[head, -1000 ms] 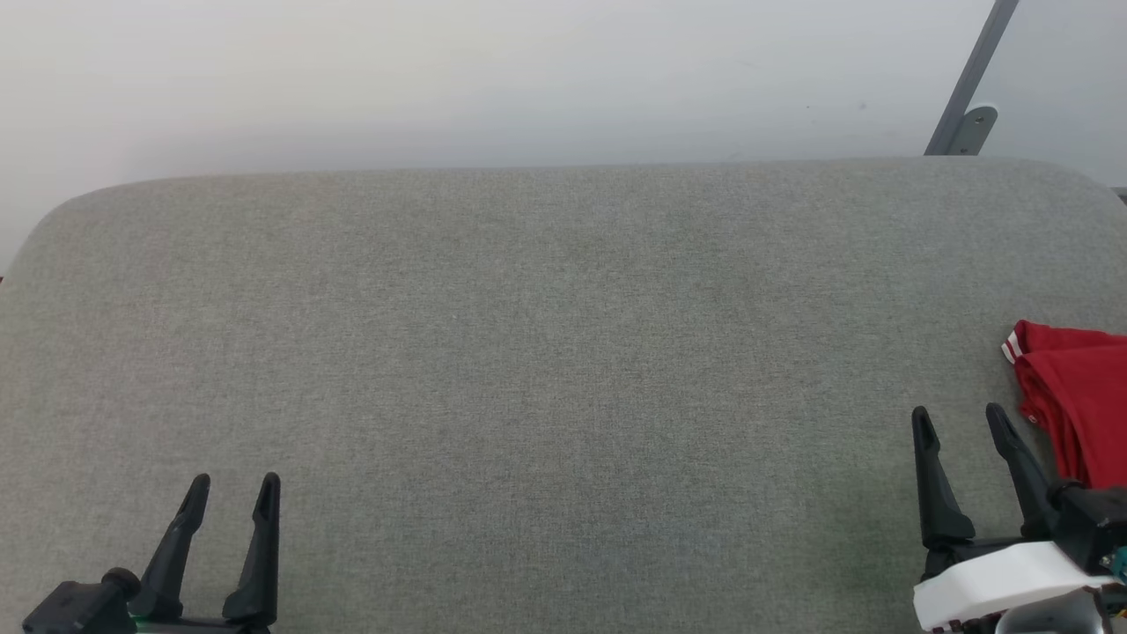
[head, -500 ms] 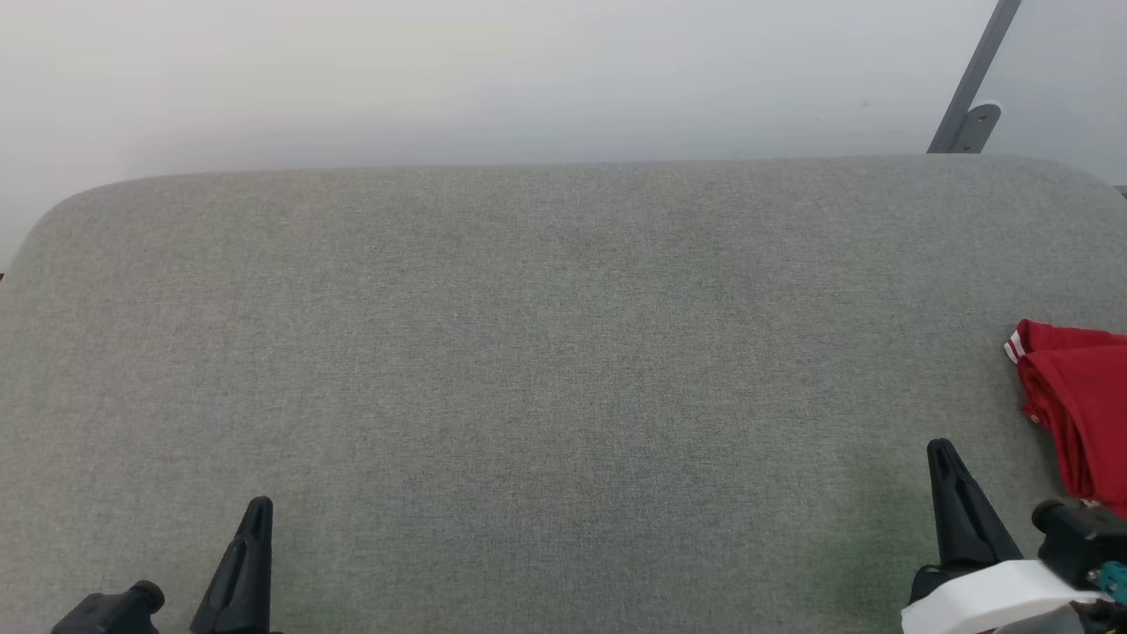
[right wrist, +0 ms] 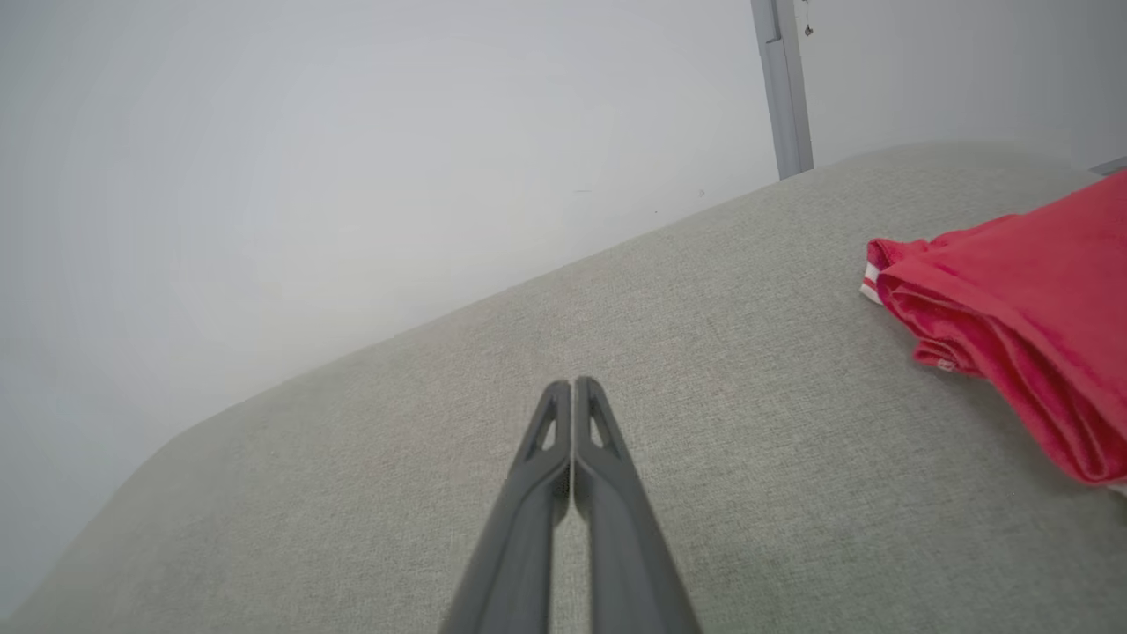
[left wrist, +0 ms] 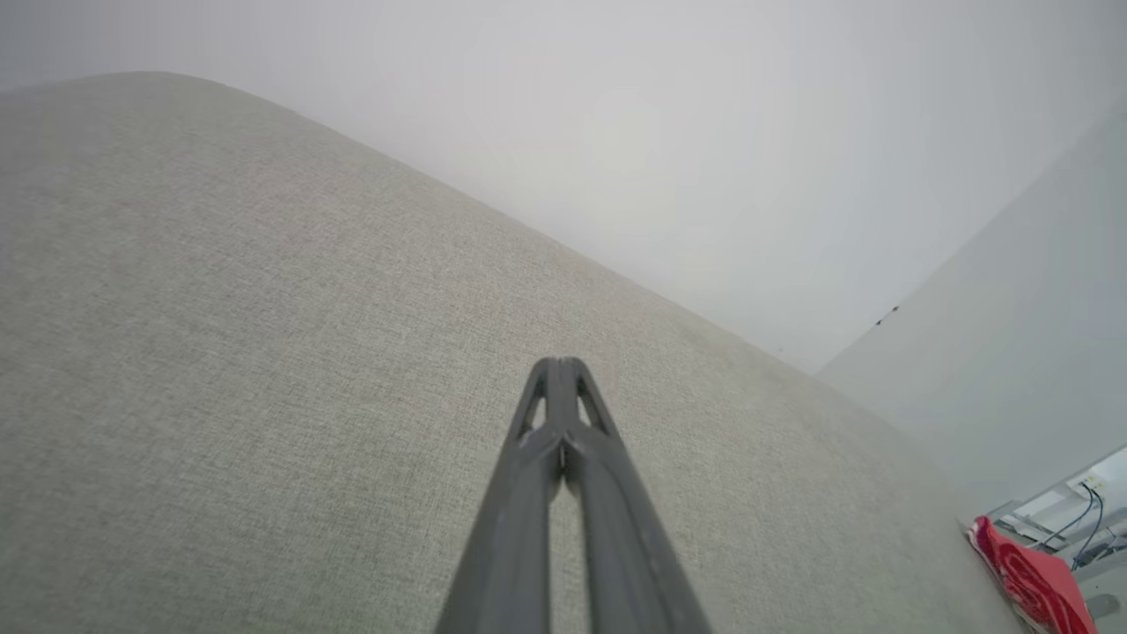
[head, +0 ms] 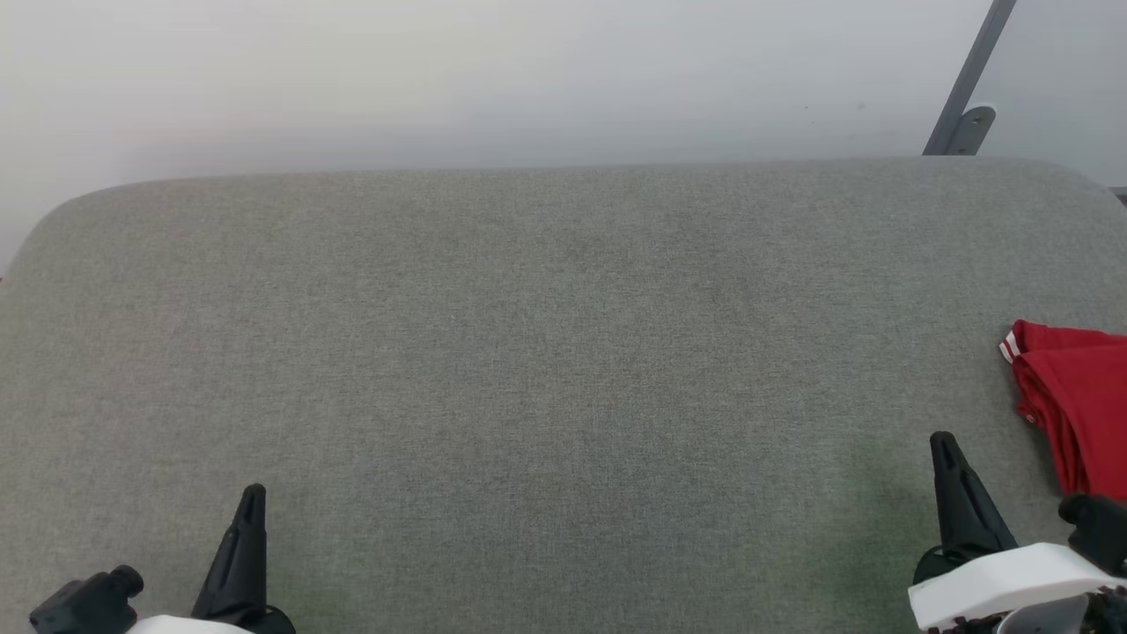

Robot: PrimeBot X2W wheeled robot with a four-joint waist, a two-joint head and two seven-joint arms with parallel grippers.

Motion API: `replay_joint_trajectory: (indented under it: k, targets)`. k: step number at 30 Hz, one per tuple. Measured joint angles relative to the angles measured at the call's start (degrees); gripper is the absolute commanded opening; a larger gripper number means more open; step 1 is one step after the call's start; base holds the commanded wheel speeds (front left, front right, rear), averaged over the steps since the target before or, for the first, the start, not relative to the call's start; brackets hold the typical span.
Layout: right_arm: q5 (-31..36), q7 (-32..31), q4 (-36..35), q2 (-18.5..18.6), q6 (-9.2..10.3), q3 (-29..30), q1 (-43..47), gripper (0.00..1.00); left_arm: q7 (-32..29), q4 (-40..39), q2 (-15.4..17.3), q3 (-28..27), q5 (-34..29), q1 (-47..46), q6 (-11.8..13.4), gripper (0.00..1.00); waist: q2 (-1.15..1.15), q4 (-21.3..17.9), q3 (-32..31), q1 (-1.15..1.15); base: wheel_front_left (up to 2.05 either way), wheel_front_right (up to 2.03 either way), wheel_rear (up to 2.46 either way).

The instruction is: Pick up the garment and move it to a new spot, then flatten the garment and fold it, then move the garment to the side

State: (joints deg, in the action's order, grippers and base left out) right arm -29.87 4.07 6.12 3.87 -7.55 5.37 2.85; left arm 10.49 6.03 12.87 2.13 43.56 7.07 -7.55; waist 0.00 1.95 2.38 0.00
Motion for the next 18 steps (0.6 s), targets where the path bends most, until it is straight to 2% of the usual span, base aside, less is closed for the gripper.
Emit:
replay_joint_trajectory:
  k: [18]
  targets:
    - [-14.54,-2.57,1.86,-0.16,0.01,0.27,-1.99,0.00,-3.46,1.91,-1.85,-1.37,11.76,-2.87,0.00,0.00,0.00,-0.31,-0.35,0.00,0.00,0.00,0.00]
